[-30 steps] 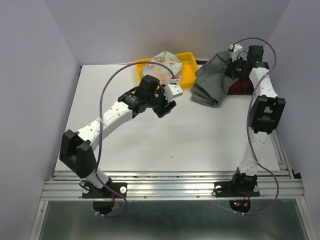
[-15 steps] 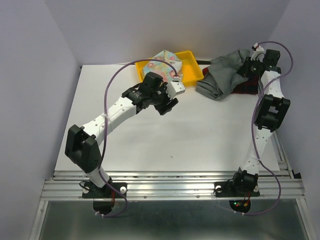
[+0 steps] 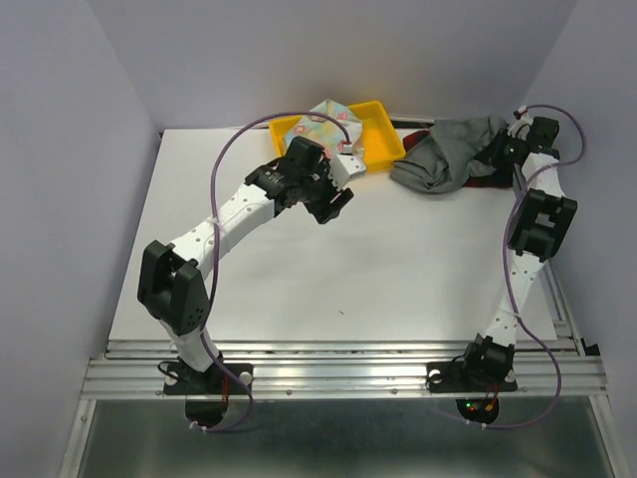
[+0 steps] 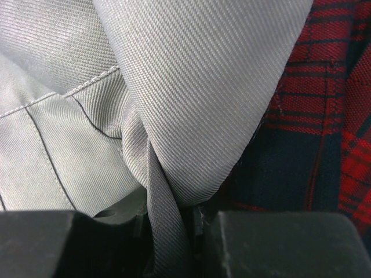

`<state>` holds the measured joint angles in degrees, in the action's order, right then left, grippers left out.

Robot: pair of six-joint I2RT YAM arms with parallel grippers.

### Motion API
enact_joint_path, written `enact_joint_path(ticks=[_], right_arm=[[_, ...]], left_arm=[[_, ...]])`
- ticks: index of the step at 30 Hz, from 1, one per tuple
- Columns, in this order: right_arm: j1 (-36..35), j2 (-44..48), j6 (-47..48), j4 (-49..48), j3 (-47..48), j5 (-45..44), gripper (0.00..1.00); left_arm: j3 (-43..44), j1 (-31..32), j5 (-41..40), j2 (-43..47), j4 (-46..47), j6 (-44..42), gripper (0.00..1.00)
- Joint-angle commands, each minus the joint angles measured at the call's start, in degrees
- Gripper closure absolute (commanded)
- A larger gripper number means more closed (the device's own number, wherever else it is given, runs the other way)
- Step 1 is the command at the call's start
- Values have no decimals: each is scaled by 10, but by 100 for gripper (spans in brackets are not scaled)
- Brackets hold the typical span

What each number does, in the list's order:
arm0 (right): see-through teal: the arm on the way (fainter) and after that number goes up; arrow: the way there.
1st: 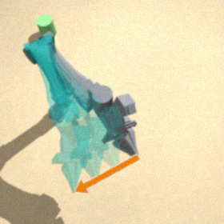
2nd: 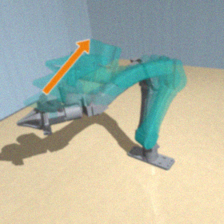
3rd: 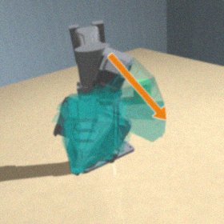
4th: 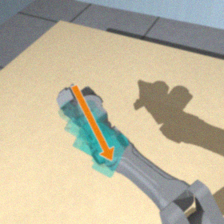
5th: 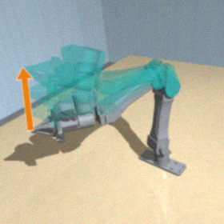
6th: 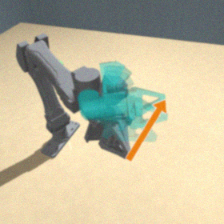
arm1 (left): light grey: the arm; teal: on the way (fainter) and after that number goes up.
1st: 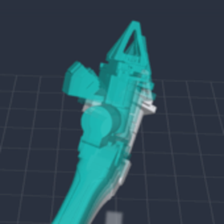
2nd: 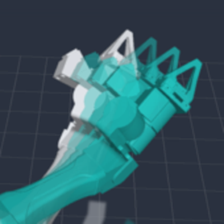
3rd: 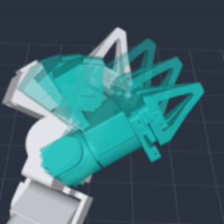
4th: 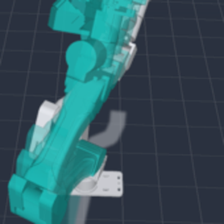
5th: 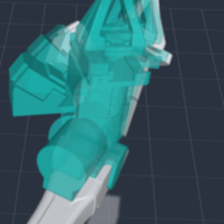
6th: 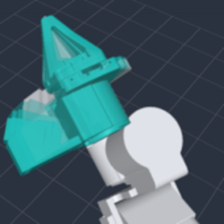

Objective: Fold and stack the skirts
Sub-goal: Neatly place the folded skirt to the corner

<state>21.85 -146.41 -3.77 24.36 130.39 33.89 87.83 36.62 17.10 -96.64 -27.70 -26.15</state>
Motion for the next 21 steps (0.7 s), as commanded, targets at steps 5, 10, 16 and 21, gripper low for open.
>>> enact_joint_path(ticks=[5, 10, 16, 21], right_arm=[[2, 35, -18, -19, -25, -111, 99], [2, 51, -47, -21, -57, -138, 99], [2, 56, -36, -3, -58, -111, 22], [2, 91, -5, 16, -51, -114, 0]], left_arm=[[62, -53, 50, -16, -5, 42, 31], [79, -66, 66, -24, -12, 45, 31], [78, -81, 79, -21, -4, 64, 29], [89, -113, 109, -23, 2, 90, 28]])
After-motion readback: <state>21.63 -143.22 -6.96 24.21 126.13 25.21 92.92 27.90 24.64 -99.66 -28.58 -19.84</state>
